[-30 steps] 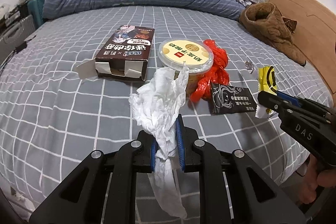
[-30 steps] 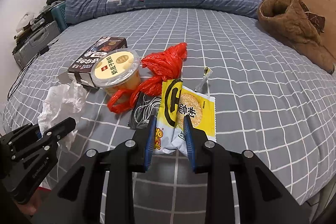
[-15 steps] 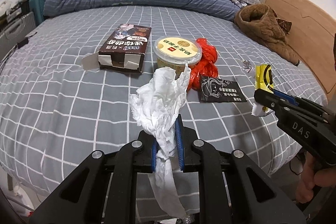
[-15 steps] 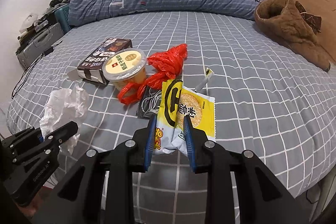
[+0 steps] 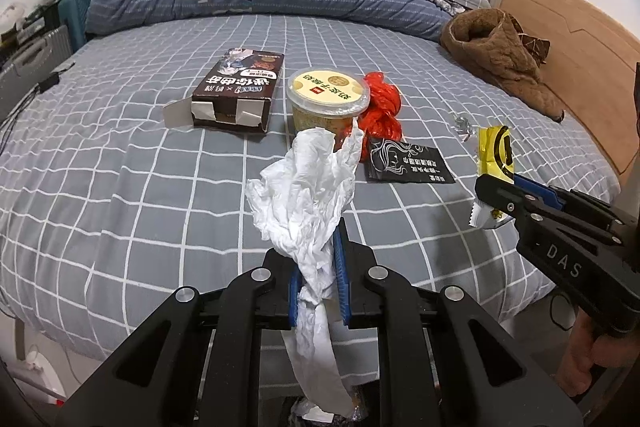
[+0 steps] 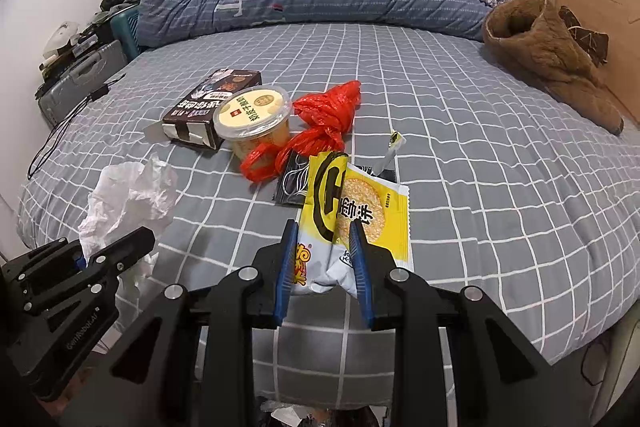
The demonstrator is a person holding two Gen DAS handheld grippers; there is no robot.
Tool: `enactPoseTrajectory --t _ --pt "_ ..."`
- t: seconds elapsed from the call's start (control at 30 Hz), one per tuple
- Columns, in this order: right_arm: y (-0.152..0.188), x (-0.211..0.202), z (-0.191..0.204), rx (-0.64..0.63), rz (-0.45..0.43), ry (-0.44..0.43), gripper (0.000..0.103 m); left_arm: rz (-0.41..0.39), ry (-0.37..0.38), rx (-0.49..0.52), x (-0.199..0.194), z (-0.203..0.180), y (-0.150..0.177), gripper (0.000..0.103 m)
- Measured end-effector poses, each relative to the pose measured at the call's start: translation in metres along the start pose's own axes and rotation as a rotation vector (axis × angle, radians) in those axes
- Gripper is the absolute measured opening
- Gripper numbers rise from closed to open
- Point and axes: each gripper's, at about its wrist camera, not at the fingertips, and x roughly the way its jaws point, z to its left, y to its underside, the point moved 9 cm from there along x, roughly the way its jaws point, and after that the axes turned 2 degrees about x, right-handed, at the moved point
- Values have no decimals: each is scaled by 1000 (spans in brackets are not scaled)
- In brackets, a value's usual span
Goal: Collect trash
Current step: 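Lift the tissue and snack packet off the bed with both tools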
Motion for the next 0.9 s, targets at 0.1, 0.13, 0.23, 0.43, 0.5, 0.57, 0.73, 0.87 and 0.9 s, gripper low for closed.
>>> enactPoseTrajectory --t 0.1,0.13,0.23,0.43,0.5,0.57,0.73,0.87,0.9 --pt "3 -3 1 -1 0 -1 26 0 -3 1 -4 0 2 13" --pt "4 -6 2 0 0 -5 26 0 -2 0 -5 0 3 13" --pt "5 -11 4 0 -5 -9 26 -3 -2 -3 -10 0 4 13" --pt "10 -22 9 -2 -8 -15 26 -5 0 -3 -21 -4 8 13" --pt "13 -26 10 -5 -6 -16 26 -8 -1 -1 -25 -5 10 13" --pt "17 -30 10 -2 -6 -16 26 -10 0 -1 -29 -6 12 13" --pt "21 -40 11 -2 -12 -17 26 -11 -2 0 -36 -8 17 13" --pt "26 -47 11 2 -12 -23 25 -8 1 1 -41 -10 23 12" --pt "27 -48 12 2 -11 -24 25 -8 3 1 -43 -11 25 12"
